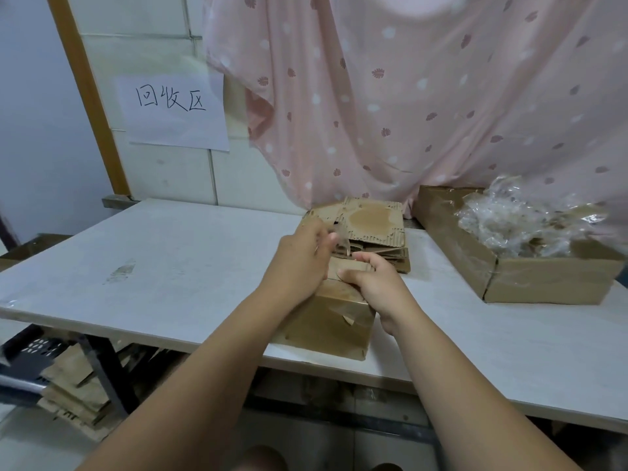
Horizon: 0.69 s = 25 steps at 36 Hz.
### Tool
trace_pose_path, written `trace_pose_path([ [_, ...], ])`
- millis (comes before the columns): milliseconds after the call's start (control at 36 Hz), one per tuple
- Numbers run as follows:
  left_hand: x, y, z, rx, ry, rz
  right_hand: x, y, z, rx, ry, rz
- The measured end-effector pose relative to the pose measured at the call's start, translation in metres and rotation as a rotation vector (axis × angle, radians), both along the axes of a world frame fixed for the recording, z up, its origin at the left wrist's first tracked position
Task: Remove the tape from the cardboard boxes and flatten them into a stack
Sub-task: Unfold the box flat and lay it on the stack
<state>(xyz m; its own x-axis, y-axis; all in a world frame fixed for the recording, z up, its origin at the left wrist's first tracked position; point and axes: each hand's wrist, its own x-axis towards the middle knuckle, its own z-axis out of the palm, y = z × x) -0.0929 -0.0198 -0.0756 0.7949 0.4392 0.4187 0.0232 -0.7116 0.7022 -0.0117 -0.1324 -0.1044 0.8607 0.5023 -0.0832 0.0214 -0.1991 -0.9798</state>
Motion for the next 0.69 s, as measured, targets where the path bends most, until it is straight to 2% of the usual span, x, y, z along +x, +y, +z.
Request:
trace_pose_path([
  [139, 0.007, 0.004, -0.004, -0.06, 0.091, -0.026, 0.001, -0.001, -0.002, 0.153, 0.042, -0.012],
  [250, 0.006, 0.003, -0.003, 0.008, 0.171, -0.013, 0.009, -0.005, -0.004, 0.289, 0.273, -0.123],
  [389, 0.006, 0.001, -0.002, 0.111, 0.18, 0.098, 0.023, -0.016, -0.003, 0.222, 0.307, -0.044],
  [472, 0.008, -0.002, -0.004, 0.12, 0.173, 0.142, 0.029, -0.024, 0.003, 0.144, 0.275, 0.027],
  [583, 0.011, -0.004, -0.007, 0.235, 0.205, 0.166, 0.034, -0.034, 0.005, 0.079, 0.247, 0.105],
  [694, 0.01, -0.006, -0.007, 0.359, 0.266, 0.208, 0.028, -0.037, -0.001, 0.037, 0.327, 0.101],
])
